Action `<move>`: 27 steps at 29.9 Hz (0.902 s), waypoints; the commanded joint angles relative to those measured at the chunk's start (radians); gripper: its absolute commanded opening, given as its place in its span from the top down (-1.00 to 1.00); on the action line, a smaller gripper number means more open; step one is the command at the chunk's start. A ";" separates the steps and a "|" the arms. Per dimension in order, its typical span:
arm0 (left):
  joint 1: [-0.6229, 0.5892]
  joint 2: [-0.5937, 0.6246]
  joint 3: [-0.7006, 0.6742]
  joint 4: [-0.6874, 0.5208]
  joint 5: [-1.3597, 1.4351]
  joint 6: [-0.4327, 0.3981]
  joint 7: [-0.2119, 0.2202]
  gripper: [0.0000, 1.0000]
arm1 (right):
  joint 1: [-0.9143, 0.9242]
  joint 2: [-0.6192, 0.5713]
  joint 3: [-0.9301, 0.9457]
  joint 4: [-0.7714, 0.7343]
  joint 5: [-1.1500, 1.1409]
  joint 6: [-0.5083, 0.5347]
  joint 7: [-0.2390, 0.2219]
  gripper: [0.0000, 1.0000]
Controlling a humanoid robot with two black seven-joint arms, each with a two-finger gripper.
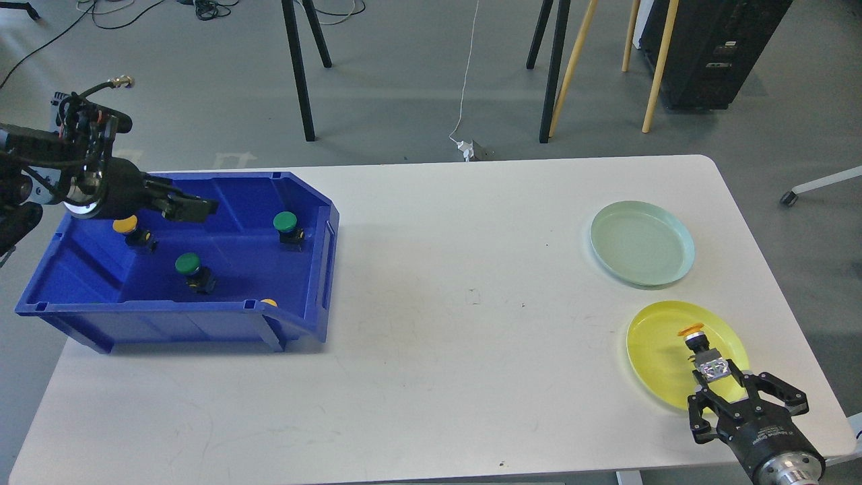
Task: Pass button and place on color plate
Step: 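Lower the left gripper into the blue bin toward a green-capped button, then grasp the green-capped button with the left gripper and lift it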
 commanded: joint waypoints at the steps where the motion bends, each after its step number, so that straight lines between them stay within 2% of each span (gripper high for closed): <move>1: 0.000 -0.005 0.063 0.030 -0.005 0.000 0.000 -0.88 | 0.002 0.004 0.010 0.002 0.000 0.012 -0.002 -1.00; 10: 0.038 -0.036 0.065 0.044 -0.013 0.000 0.000 -0.88 | 0.022 -0.010 0.103 0.011 0.000 0.015 -0.008 -1.00; 17: 0.091 -0.117 0.069 0.166 -0.071 0.000 0.000 -0.88 | 0.029 -0.010 0.103 0.011 0.000 0.015 -0.008 -1.00; 25: 0.095 -0.136 0.069 0.185 -0.071 0.000 0.000 -0.87 | 0.029 -0.010 0.104 0.011 0.000 0.015 -0.008 -1.00; 27: 0.097 -0.145 0.072 0.206 -0.068 0.000 0.000 -0.80 | 0.028 -0.010 0.104 0.013 0.000 0.015 -0.008 -1.00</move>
